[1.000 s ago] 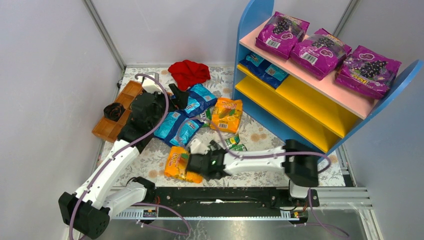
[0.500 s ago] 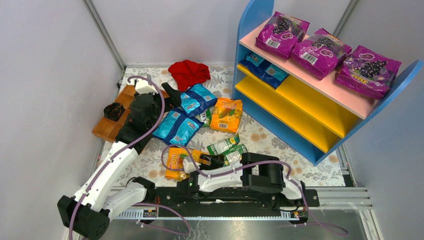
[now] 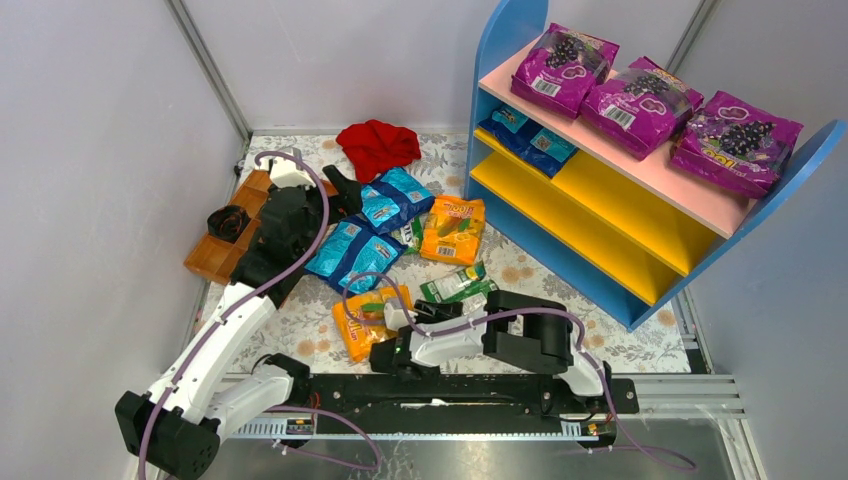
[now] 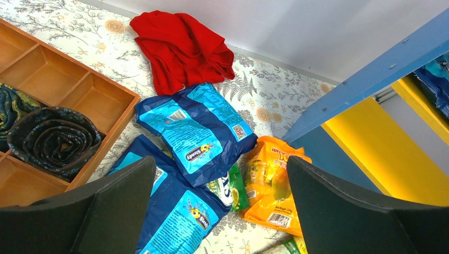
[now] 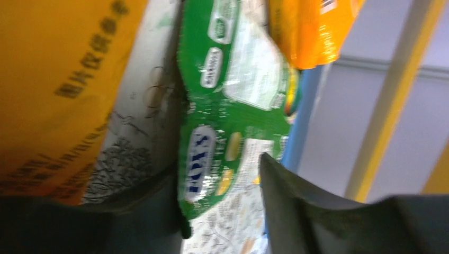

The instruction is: Place and organize the candy bags onto the shelf

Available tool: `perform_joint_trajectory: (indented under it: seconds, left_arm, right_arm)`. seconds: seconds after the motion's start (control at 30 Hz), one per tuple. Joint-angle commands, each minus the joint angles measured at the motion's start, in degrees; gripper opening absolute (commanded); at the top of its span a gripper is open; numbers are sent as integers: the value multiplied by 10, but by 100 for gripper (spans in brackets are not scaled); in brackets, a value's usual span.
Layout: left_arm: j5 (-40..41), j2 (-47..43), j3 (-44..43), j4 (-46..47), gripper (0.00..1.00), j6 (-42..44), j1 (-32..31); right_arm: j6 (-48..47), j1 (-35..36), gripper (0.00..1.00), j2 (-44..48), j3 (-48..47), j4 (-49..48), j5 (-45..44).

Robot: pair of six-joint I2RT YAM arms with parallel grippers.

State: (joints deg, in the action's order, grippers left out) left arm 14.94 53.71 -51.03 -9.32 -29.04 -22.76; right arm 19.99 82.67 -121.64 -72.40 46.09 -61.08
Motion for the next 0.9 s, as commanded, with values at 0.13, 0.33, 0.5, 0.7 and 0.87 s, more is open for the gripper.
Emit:
perform_joint_trajectory:
  seconds: [0.13,0.33,0.5,0.7,0.87]
  left_arm:
    - [-10,-3,-16,34,99,-5,5]
    - [-17,-1,-15,37,99,-6,4]
    - [-18,-3,-15,37,99,-6,4]
    - [-23,-6,-12,42,99,-8,4]
    - [-26,-9,-11,44,99,-9,5]
  right_arm:
    - [16,-15,26,58,35,-63,21]
    - [-30,-15,0,187,77,-87,29]
    - [-102,-16,0,286,99,-106,52]
    - [-251,-48,0,429,119,-186,138]
    - [-355,-111,0,510,100,-248,195]
